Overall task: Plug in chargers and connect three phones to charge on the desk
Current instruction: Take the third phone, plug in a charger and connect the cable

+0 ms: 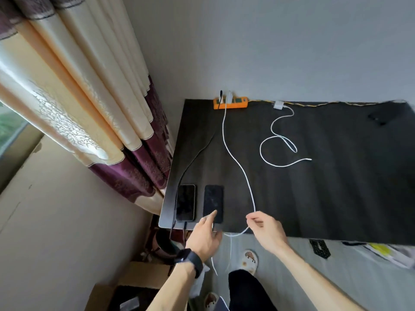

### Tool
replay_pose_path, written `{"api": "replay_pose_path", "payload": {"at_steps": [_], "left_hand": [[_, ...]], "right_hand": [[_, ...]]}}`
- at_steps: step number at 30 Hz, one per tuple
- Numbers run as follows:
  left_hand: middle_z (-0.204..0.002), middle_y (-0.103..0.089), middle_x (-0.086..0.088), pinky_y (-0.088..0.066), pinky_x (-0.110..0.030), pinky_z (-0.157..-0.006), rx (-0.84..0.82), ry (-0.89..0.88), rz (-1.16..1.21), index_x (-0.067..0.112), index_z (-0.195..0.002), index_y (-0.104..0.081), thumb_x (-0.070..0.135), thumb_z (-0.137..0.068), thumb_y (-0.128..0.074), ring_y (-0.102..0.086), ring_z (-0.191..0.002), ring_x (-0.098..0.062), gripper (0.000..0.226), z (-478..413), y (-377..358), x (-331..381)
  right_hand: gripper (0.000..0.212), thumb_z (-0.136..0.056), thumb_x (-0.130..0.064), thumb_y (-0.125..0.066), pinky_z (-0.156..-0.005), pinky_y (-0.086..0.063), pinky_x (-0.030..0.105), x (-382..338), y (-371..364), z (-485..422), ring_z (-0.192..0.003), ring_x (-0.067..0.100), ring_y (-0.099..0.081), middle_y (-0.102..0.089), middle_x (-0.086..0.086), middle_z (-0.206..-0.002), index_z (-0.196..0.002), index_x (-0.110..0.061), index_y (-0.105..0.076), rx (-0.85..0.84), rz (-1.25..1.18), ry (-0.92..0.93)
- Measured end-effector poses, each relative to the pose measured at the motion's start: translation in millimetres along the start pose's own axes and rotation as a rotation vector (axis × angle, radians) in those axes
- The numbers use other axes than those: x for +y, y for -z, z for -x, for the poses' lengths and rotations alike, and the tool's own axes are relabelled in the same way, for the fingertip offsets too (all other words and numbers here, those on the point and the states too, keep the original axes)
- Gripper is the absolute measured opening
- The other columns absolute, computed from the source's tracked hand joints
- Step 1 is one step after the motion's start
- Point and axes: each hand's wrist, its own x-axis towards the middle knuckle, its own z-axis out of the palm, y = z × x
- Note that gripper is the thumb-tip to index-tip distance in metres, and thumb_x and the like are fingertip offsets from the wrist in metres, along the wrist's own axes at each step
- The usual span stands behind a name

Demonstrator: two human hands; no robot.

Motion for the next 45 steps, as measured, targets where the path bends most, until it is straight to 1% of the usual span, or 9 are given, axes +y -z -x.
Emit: {"api": "replay_pose_path", "payload": {"at_steps": [3, 7, 11, 20, 30, 36, 40, 43, 45], "left_hand": [[-0.153, -0.040, -0.001, -0.030, -0.027, -0.115, -0.044, -0.104, -0.022, 0.025, -0.152, -0.030, 0.027, -0.093, -0.053, -0.038, -0.140, -0.019, 0.064, 10.4, -22.0, 20.2], [-0.152, -0.042, 0.000, -0.033, -0.033, -0.114, -0.116, -0.212, -0.093, 0.027, -0.150, -0.033, 0.031, -0.094, -0.052, -0.039, -0.139, -0.022, 0.060, 14.2, -50.3, 48.4], [-0.149, -0.044, -0.001, -0.035, -0.033, -0.113, -0.178, -0.301, -0.149, 0.025, -0.150, -0.034, 0.032, -0.095, -0.052, -0.039, -0.138, -0.023, 0.058, 20.5, -77.9, 82.0], [-0.145, -0.048, -0.002, -0.039, -0.035, -0.108, -0.243, -0.403, -0.254, 0.023, -0.145, -0.042, 0.031, -0.094, -0.052, -0.044, -0.133, -0.025, 0.053, 10.4, -140.8, 170.5], [-0.143, -0.050, -0.004, -0.042, -0.036, -0.104, -0.223, -0.336, -0.274, 0.025, -0.142, -0.046, 0.029, -0.093, -0.052, -0.048, -0.128, -0.025, 0.050, -29.0, -230.1, 300.7], [-0.141, -0.051, -0.004, -0.041, -0.034, -0.104, -0.227, -0.326, -0.294, 0.024, -0.143, -0.046, 0.030, -0.094, -0.055, -0.047, -0.128, -0.024, 0.050, -52.2, -275.2, 368.9], [-0.143, -0.051, -0.005, -0.039, -0.036, -0.108, -0.243, -0.320, -0.329, 0.024, -0.142, -0.047, 0.030, -0.094, -0.054, -0.045, -0.132, -0.026, 0.049, -83.6, -293.9, 401.0], [-0.144, -0.049, -0.004, -0.040, -0.039, -0.108, -0.279, -0.292, -0.360, 0.025, -0.143, -0.045, 0.030, -0.094, -0.053, -0.044, -0.132, -0.025, 0.049, -117.2, -304.8, 421.4], [-0.145, -0.048, -0.003, -0.041, -0.040, -0.107, -0.295, -0.280, -0.371, 0.026, -0.143, -0.044, 0.031, -0.094, -0.052, -0.044, -0.132, -0.024, 0.050, -142.4, -309.3, 435.5]], "right_hand": [[0.013, -0.094, -0.025, -0.063, -0.089, -0.054, 0.022, 31.8, 18.9, 44.6, -0.094, -0.004, -0.066, -0.074, -0.019, -0.096, -0.098, -0.033, -0.073, 0.121, -0.048, 0.014], [0.014, -0.095, -0.029, -0.063, -0.088, -0.052, 0.023, 65.7, 44.6, 98.6, -0.097, -0.003, -0.065, -0.071, -0.023, -0.100, -0.103, -0.036, -0.072, 0.253, -0.037, -0.003], [0.014, -0.095, -0.023, -0.065, -0.094, -0.053, 0.026, 98.6, 65.3, 135.7, -0.100, 0.002, -0.067, -0.071, -0.020, -0.103, -0.106, -0.027, -0.073, 0.389, -0.042, -0.036], [0.014, -0.091, -0.021, -0.069, -0.093, -0.054, 0.032, 169.4, 136.5, 154.0, -0.099, 0.006, -0.067, -0.072, -0.016, -0.106, -0.103, -0.026, -0.073, 0.546, -0.036, -0.056], [0.015, -0.092, -0.022, -0.067, -0.092, -0.052, 0.029, 282.7, 293.4, 145.3, -0.102, 0.010, -0.066, -0.073, -0.010, -0.110, -0.106, -0.022, -0.074, 0.573, 0.010, -0.107], [0.015, -0.093, -0.024, -0.065, -0.081, -0.043, 0.020, 315.8, 375.5, 112.4, -0.099, 0.011, -0.065, -0.073, -0.009, -0.107, -0.106, -0.023, -0.073, 0.555, 0.017, -0.136], [0.018, -0.093, -0.022, -0.064, -0.086, -0.046, 0.021, 326.8, 411.3, 67.7, -0.098, 0.015, -0.067, -0.071, -0.004, -0.110, -0.109, -0.023, -0.072, 0.514, 0.008, -0.139], [0.022, -0.095, -0.026, -0.061, -0.094, -0.049, 0.031, 333.6, 433.4, 27.6, -0.107, 0.019, -0.064, -0.068, -0.001, -0.116, -0.115, -0.023, -0.069, 0.444, 0.046, -0.163], [0.024, -0.097, -0.029, -0.059, -0.095, -0.049, 0.033, 337.5, 447.6, 1.6, -0.111, 0.021, -0.062, -0.067, -0.001, -0.122, -0.118, -0.024, -0.067, 0.401, 0.073, -0.178]]}}
